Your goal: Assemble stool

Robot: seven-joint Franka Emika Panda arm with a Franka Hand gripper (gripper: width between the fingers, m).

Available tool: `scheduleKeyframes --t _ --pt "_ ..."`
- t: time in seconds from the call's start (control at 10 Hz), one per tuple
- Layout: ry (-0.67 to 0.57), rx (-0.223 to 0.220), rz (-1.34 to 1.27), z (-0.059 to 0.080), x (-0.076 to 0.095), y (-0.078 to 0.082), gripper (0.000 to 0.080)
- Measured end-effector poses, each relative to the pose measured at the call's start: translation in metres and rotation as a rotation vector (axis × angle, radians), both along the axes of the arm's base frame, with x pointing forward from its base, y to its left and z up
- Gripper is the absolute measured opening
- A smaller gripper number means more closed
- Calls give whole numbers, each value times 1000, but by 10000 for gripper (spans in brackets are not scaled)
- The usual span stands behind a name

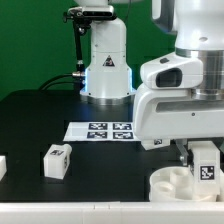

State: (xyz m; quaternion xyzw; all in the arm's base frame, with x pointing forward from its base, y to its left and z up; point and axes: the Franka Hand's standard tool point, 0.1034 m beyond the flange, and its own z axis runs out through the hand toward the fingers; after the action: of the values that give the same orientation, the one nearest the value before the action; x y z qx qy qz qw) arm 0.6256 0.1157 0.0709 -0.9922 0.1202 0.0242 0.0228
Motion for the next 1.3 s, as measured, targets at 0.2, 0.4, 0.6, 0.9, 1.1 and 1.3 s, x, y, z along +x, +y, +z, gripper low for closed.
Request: scheduleKeyframes --t 0.2,0.4,0.6,0.9,1.1,1.3 --pt "22 24 -304 0 4 0 334" --pt "30 20 -441 0 4 1 334" --pt "51 21 -631 1 4 3 334" --pt "101 32 -1316 3 8 11 334" --pt "134 75 -1579 6 15 8 334" --pt "143 69 -1643 5 14 8 348"
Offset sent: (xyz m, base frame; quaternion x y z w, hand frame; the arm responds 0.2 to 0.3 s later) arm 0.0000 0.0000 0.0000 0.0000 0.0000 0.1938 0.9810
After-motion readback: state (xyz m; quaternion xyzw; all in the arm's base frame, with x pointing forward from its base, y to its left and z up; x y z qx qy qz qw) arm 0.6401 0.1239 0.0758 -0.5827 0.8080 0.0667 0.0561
